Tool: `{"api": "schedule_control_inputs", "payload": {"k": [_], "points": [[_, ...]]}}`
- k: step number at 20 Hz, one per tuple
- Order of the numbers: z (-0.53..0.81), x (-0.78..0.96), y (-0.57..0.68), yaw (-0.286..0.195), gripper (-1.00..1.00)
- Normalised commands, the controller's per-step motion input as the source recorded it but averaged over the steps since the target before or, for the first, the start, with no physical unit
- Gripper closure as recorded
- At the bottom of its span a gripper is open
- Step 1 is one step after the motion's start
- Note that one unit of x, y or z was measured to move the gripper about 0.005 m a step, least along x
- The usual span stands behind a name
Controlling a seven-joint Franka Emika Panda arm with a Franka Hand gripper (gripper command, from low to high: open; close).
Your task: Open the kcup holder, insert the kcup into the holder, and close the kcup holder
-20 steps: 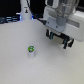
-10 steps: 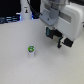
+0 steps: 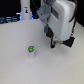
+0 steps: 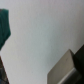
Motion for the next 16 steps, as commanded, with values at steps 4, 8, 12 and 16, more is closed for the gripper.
{"api": "schedule_control_inputs", "payload": {"k": [4,8,12,16], "points": [[-0.15,-0.28,-0.38,-0.286,-1.00],[-0.21,-0.26,-0.40,-0.288,-1.00],[-0.27,-0.25,-0.41,-0.295,-1.00],[-0.31,-0.26,-0.40,-0.299,-1.00]]}}
